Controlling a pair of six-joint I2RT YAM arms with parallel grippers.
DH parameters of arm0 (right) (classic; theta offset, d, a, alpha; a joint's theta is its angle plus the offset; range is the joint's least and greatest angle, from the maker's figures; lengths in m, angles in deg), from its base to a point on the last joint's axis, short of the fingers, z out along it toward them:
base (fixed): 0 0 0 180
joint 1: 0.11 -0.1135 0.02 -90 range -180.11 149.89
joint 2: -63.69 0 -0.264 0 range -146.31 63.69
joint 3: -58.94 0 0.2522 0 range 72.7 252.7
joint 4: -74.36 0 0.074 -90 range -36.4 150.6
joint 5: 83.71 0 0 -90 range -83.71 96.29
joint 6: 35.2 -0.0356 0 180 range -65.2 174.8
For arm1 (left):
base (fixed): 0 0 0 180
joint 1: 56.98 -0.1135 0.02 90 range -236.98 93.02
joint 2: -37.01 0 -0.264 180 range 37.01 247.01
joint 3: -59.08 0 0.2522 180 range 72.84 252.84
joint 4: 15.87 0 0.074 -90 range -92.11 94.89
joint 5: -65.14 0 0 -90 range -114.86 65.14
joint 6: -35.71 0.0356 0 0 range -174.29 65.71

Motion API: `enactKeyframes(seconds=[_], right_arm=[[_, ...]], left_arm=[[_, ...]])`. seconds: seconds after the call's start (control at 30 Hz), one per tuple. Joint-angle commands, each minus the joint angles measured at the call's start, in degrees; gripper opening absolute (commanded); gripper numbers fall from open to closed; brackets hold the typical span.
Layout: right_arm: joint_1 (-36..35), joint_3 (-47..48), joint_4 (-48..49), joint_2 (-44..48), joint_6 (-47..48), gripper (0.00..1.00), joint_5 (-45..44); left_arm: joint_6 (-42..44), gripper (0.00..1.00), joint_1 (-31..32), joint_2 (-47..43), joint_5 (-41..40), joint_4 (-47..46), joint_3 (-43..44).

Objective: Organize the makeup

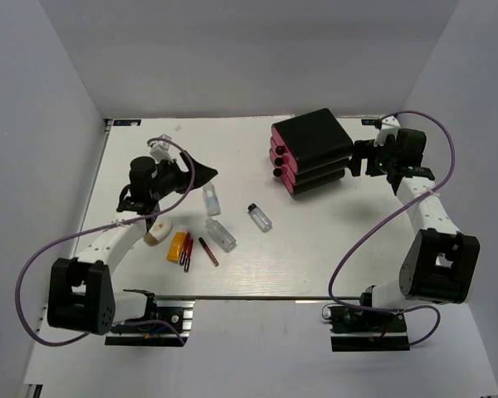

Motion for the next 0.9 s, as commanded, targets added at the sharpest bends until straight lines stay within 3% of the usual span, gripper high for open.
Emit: enactKeyframes(seconds=[0.0, 0.2, 0.33, 0.43, 0.5, 0.53, 0.57, 0.6, 0.63, 0.7, 0.73, 0.8, 0.87], right_arm=[[0.2, 1.3, -1.0, 1.0, 1.3, 0.89, 1.0], [0.6, 8.7, -13.4, -2.2, 13.4, 0.89, 6.8], [1.2, 10.5, -16.0, -1.6, 14.2, 0.89, 8.5], [1.5, 10.7, -16.4, -0.1, 14.6, 0.89, 12.4], [1.5, 12.2, -17.0, 0.3, 14.3, 0.89, 15.1], [1.6, 12.8, -17.1, 0.5, 14.0, 0.86, 16.1], [1.7, 13.4, -17.1, 0.6, 13.6, 0.69, 16.9], [1.7, 14.5, -16.8, 0.6, 12.4, 0.64, 17.8], [1.7, 15.1, -16.7, 0.6, 11.7, 0.50, 18.4], [1.7, 17.7, -16.7, -0.2, 9.8, 0.41, 19.8], [1.6, 18.4, -16.7, -0.6, 9.1, 0.46, 20.1], [1.6, 20.4, -16.7, -2.3, 7.9, 0.66, 20.4], [1.7, 23.4, -16.9, -3.6, 6.4, 0.78, 20.9]], left_arm=[[-0.7, 0.98, 1.6, 3.4, 3.2, -3.0, 4.3], [-0.9, 0.94, 5.9, 12.0, 4.3, -3.1, 10.5], [-0.9, 0.80, 8.0, 17.3, 4.6, -1.4, 15.5], [-1.1, 0.60, 9.7, 20.9, 4.1, 0.1, 19.2], [-1.7, 0.40, 10.4, 22.2, 3.4, 0.5, 20.5], [-2.4, 0.35, 10.9, 23.5, 2.3, 0.4, 21.7], [-2.6, 0.33, 11.4, 24.2, 2.1, 0.4, 22.4], [-3.0, 0.33, 11.4, 24.9, 1.5, 0.5, 23.2], [-3.4, 0.35, 12.1, 26.3, 0.4, 0.9, 25.0], [-3.9, 0.49, 12.1, 28.1, -0.1, 0.9, 27.0], [-4.7, 0.52, 12.6, 29.9, 0.2, 0.6, 29.0], [-5.6, 0.62, 13.3, 31.6, 0.4, -0.7, 30.5], [-7.7, 0.64, 13.8, 33.6, 0.2, -2.0, 31.6]])
